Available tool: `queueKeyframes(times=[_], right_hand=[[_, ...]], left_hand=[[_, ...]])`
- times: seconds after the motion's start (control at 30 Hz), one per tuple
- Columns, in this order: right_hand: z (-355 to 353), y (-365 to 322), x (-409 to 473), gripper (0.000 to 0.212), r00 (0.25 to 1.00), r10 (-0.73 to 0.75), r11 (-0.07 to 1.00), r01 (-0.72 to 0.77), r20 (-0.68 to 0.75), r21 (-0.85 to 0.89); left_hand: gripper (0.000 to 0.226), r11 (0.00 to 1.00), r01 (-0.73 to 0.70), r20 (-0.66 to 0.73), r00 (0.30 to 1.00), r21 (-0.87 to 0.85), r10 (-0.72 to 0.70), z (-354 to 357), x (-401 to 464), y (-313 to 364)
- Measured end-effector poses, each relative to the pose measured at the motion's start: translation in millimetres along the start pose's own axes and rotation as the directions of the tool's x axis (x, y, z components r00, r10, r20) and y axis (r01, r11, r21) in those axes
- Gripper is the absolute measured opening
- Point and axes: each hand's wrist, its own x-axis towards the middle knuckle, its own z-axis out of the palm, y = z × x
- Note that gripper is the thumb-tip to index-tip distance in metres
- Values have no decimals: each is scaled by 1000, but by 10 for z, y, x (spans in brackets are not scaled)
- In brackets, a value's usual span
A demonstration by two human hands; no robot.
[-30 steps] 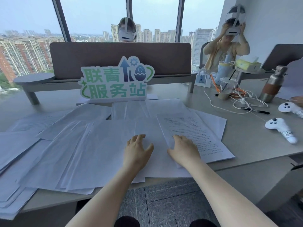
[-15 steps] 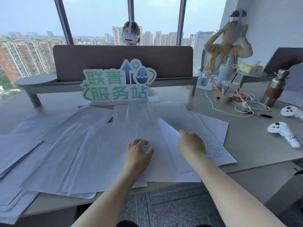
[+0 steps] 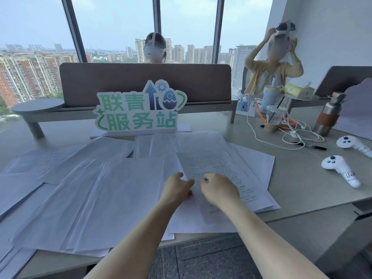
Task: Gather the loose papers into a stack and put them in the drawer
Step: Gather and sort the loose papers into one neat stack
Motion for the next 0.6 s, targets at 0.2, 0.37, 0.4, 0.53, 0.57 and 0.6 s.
queueKeyframes(times=[0.2, 0.37, 0.4, 0.53, 0.57, 0.6], right_hand=[[-258, 460, 228, 50, 971, 231, 971, -234, -65, -39], [-391, 815, 375, 89, 885, 464, 882, -465, -34, -73], [-402, 860, 400, 91, 875, 483, 872, -484, -35, -74], [-440, 931, 473, 92, 845, 532, 840, -534, -48, -93], [-442, 943, 492, 93, 839, 541, 835, -543, -45, -89], [-444, 962, 512, 94, 835, 549, 831, -550, -38, -79]], left_hand=[[59, 966, -104, -34, 993, 236, 115, 100, 48, 10], [70, 913, -139, -15, 987, 384, 157, 165, 62, -20], [71, 905, -143, -5, 987, 401, 158, 177, 66, -20], [72, 883, -165, 42, 986, 440, 163, 230, 123, -36], [71, 877, -173, 53, 984, 449, 168, 241, 133, -41], [71, 871, -178, 59, 984, 458, 169, 250, 141, -46]])
